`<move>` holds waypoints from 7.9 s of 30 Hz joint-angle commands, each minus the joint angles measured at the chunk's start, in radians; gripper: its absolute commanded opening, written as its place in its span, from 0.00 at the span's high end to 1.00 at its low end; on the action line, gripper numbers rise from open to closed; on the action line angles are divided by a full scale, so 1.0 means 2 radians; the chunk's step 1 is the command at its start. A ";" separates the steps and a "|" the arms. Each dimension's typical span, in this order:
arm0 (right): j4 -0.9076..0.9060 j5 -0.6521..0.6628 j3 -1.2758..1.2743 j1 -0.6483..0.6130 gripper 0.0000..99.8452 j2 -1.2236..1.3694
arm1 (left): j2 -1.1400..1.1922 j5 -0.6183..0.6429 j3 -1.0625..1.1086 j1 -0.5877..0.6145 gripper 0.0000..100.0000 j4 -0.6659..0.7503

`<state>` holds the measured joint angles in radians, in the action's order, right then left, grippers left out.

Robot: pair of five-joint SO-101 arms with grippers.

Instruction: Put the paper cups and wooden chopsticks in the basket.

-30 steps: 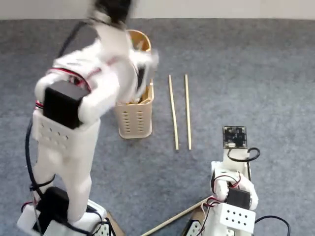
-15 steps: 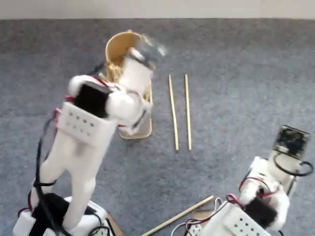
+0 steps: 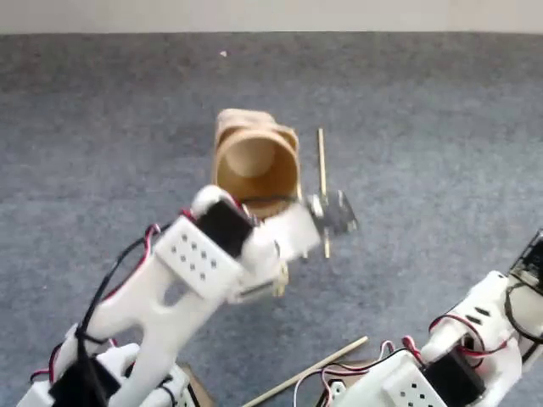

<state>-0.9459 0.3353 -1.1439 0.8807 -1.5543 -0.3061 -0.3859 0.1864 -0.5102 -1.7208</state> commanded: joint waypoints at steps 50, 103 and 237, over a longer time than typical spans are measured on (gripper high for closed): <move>0.066 0.017 -0.026 0.115 1.00 0.000 | -0.307 -0.063 0.382 -0.096 0.84 0.100; 0.012 0.126 -0.112 -0.139 0.99 0.003 | -0.311 0.031 0.313 0.014 0.84 0.295; -0.259 0.408 0.006 -0.985 0.87 0.600 | -0.307 0.066 0.153 0.598 0.83 0.236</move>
<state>-1.4431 1.1423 -1.1162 -1.0909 -0.3790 -0.9183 -0.2432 0.5194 0.6943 -1.2528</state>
